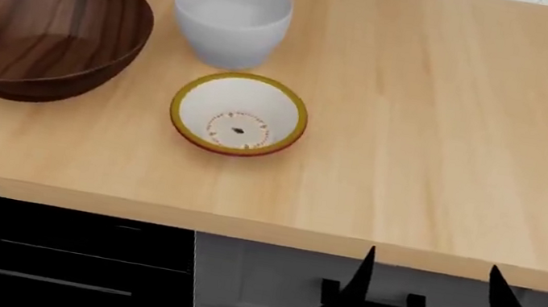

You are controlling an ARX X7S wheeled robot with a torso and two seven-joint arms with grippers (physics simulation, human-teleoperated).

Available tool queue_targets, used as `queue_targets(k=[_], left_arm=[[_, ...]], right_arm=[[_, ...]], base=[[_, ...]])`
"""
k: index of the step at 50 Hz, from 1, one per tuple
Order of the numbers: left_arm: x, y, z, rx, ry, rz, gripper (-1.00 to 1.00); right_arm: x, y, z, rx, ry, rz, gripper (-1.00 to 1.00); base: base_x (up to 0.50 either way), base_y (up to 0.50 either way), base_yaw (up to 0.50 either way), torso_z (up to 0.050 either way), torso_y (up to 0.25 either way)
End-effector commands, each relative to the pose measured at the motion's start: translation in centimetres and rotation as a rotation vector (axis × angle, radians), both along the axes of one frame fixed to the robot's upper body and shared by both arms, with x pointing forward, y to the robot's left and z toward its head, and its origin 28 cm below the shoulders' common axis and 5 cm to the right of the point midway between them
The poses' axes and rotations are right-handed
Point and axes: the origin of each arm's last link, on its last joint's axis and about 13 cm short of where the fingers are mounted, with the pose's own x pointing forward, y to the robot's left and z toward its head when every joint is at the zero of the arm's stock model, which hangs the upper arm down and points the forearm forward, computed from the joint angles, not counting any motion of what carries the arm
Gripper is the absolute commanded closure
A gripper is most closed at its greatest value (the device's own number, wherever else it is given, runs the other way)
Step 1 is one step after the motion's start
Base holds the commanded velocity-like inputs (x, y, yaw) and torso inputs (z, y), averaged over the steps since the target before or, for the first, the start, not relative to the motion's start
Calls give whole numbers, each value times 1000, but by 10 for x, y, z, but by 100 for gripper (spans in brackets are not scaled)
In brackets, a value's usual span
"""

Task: Stack the bowls from largest to smallest.

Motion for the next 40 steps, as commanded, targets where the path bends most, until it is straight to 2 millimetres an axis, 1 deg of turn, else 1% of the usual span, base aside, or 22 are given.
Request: queue_targets(k=[1, 3, 7, 10, 13, 18, 21, 23, 26, 30, 32, 34, 40], left_arm=[[2, 12, 0, -32, 1, 37, -100], [1, 13, 2, -25, -4, 45, -100], [1, 11, 1, -16, -1, 37, -100], [0, 11, 0, -12, 1, 32, -100], [0, 12, 0, 6, -4, 29, -100], [0, 12, -1, -17, -1, 32, -100], [2, 13, -2, -30, 31, 52, -100], [2, 13, -2, -32, 35, 55, -100], [1, 14, 0, -43, 42, 59, -100], [1, 13, 0, -45, 44, 58, -100], [1, 13, 1, -43, 44, 55, -100], [0, 13, 1, -40, 43, 54, -100], [-1, 15, 4, -33, 35, 66, -100]], right_arm=[[-1, -3, -7, -6, 22, -20, -100], [0, -4, -8, -3, 25, -22, -100], [2, -5, -2, 5, 9, -35, -100], [2, -6, -2, 5, 9, -38, -100], [1, -6, 2, 17, -6, -32, -100], [2, -6, 5, 11, -14, -31, -100], [1, -8, 10, 9, -27, -34, -100], [0, -9, 13, 6, -31, -55, -100], [2, -11, 16, 45, -37, -68, -100], [1, -9, 19, 50, -58, -50, -100], [1, -10, 19, -7, -62, -63, -100], [0, -10, 19, -17, -69, -64, -100], [-1, -10, 19, -45, -82, -74, -100]], base=[[0, 0, 0, 50, 0], [0, 0, 0, 50, 0], [0, 0, 0, 50, 0], [0, 0, 0, 50, 0], [0, 0, 0, 50, 0], [0, 0, 0, 50, 0], [0, 0, 0, 50, 0], [0, 0, 0, 15, 0], [0, 0, 0, 0, 0], [0, 0, 0, 0, 0], [0, 0, 0, 0, 0], [0, 0, 0, 0, 0], [298, 486, 0, 0, 0]])
